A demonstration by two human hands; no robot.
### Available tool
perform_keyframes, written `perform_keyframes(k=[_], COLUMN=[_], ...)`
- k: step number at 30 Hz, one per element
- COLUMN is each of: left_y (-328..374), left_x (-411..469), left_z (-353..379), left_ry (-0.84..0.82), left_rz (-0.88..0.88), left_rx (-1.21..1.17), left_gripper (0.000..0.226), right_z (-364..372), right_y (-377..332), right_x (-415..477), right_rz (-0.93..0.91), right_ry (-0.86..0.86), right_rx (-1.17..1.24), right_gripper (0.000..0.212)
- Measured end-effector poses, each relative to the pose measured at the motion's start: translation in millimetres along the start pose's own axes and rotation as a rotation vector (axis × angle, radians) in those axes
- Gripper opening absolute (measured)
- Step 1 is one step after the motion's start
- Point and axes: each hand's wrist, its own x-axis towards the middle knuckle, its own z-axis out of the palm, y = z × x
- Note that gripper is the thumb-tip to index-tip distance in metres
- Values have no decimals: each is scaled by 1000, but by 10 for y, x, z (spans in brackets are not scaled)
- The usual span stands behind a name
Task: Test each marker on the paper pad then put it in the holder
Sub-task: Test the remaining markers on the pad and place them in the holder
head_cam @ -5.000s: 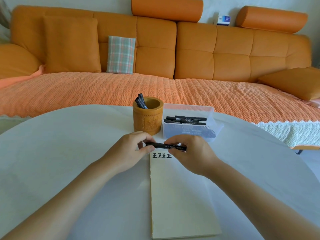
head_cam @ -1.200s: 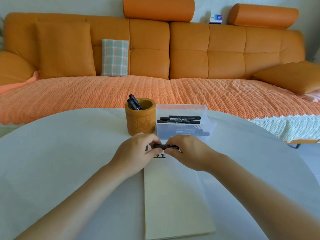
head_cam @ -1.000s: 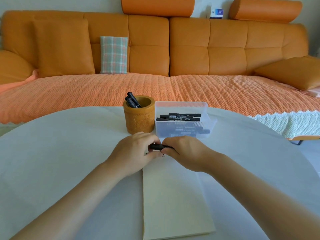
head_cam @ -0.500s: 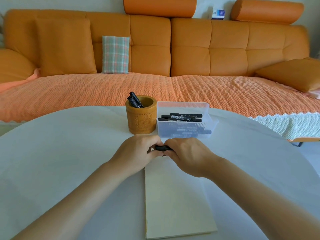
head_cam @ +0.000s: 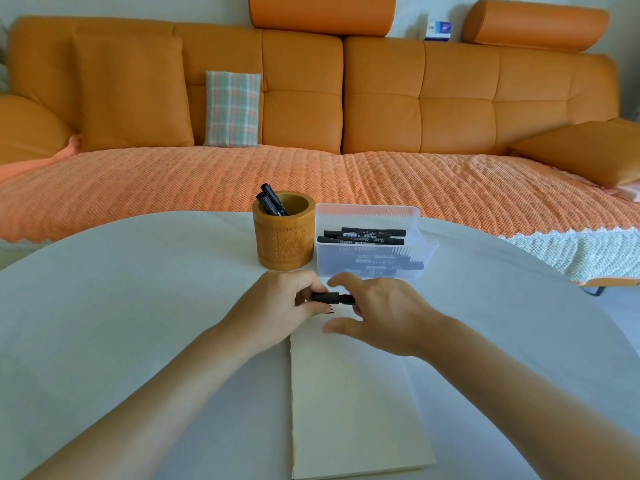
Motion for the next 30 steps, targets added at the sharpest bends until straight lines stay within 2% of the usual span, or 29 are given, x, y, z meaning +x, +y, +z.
perform_keyframes(k=[1, 2, 5, 7, 11, 15, 18, 21, 24, 27, 30], left_y=[-4, -13, -75, -126, -192, -238, -285, -321, -356, -397, -427], left_x=[7, 14, 21, 24, 31, 17, 0, -21, -46, -69, -60], left_z=[-8, -20, -96, -156, -191, -126, -83, -69, -97, -101, -88], left_ry=[4, 6, 28, 46, 32, 29, 78, 33, -21, 7, 108], left_rz=[-15, -28, -55, -62, -41, -59, -112, -108, -35, 34, -13], left_rx=[9, 24, 93, 133, 210, 275, 288, 219, 129, 146, 172], left_gripper=[10, 10, 10, 12, 17, 20, 21, 21, 20, 24, 25], right_z=[-3, -1, -21, -77, -124, -92, -81, -69, -25, 47, 131], right_y=[4, 15, 106, 144, 171, 183, 233, 219, 121, 84, 86], right_x=[-11, -28, -84, -108, -109, -83, -93, -101, -109, -81, -52], right_rz=[13, 21, 47, 55, 29, 137, 116, 77, 80, 190, 296], right_ry=[-5, 0, 31, 35, 119, 82, 35, 7, 100, 230, 253], right_rx=[6, 18, 191, 305, 453, 908, 808, 732, 902, 1061, 1151], right_gripper=[73, 73, 37, 28, 35, 49, 72, 54, 14, 17, 18])
